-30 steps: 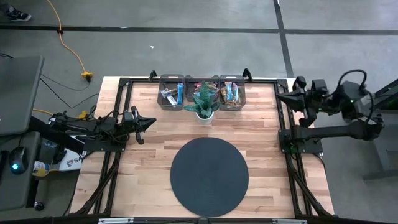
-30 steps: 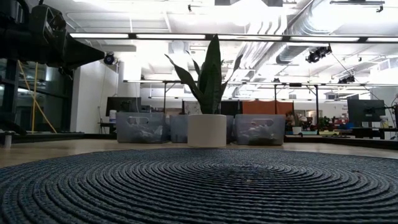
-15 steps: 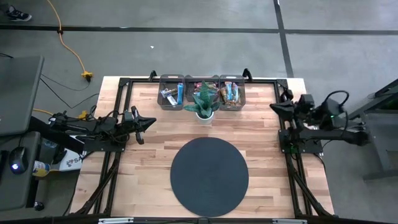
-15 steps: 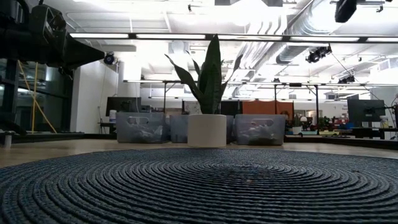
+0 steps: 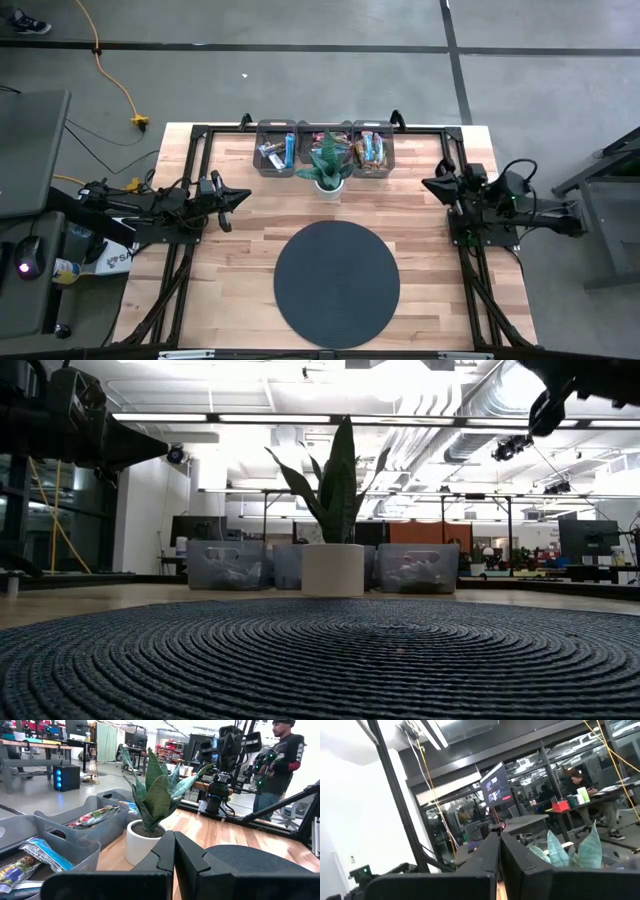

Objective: Pick and place Granola Bars by type
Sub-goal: Return to Home Position

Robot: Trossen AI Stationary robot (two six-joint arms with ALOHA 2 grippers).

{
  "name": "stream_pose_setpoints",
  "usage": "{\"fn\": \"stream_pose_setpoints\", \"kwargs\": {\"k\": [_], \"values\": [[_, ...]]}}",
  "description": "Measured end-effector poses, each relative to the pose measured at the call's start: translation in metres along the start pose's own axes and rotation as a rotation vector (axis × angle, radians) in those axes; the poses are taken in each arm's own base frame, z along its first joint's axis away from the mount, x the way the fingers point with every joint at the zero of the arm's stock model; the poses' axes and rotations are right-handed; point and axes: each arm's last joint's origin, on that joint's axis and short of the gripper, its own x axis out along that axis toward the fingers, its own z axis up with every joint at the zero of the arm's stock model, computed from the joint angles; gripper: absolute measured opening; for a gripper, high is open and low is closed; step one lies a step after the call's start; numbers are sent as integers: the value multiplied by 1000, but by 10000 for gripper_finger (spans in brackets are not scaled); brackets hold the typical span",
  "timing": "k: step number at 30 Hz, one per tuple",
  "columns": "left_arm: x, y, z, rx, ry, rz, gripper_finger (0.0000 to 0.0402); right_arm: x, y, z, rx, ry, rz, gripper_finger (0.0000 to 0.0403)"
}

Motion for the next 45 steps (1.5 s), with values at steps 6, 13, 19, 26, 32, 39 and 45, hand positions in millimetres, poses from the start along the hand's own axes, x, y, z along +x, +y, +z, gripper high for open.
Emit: {"fn": "stream_pose_setpoints", "kwargs": {"k": [6, 13, 19, 26, 32, 39, 45], "values": [[0, 0, 0, 0, 0, 0, 1, -2, -7, -17, 1, -65, 33, 0], [0, 0, 0, 0, 0, 0, 1, -5, -13, -33, 18, -73, 35, 0], [0, 0, 0, 0, 0, 0, 1, -5, -14, -35, 3, -72, 30, 0], [0, 0, 0, 0, 0, 0, 1, -4, -17, -40, 0, -17, -17, 0], [0, 0, 0, 0, 0, 0, 1, -5, -21, -48, 35, 54, -84, 0], [0, 0, 0, 0, 0, 0, 1, -7, -28, -61, 103, 170, -192, 0], [0, 0, 0, 0, 0, 0, 1, -10, -32, -70, 94, 261, -260, 0]]}}
